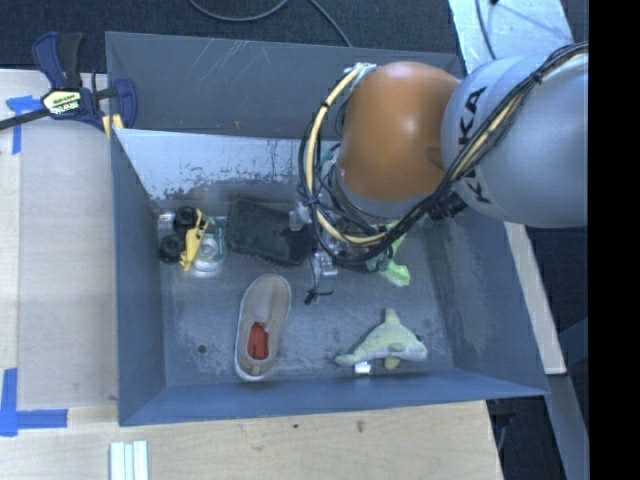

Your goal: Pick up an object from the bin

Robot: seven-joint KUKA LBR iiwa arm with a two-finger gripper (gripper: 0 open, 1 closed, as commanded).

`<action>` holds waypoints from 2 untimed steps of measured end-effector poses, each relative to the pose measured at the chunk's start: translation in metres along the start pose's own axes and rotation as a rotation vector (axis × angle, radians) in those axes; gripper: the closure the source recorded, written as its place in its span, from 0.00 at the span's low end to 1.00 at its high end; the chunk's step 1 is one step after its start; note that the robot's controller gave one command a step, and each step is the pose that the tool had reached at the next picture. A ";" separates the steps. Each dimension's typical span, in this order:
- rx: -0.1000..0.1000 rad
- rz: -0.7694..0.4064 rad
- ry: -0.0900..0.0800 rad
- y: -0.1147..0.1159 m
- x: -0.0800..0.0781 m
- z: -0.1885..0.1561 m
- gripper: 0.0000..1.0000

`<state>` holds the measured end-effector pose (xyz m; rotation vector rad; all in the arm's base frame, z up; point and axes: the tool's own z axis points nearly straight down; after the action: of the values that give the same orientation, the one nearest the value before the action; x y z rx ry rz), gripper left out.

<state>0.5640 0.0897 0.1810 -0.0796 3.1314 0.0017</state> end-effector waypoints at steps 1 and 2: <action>0.000 0.024 0.001 0.021 0.000 0.057 0.00; -0.002 -0.012 0.000 0.027 0.017 0.084 0.00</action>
Offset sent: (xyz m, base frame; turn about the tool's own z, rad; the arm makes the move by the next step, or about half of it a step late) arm -0.0204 0.0208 -0.0853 -0.0105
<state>0.5460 0.1154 0.0971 -0.0977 3.1312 0.0054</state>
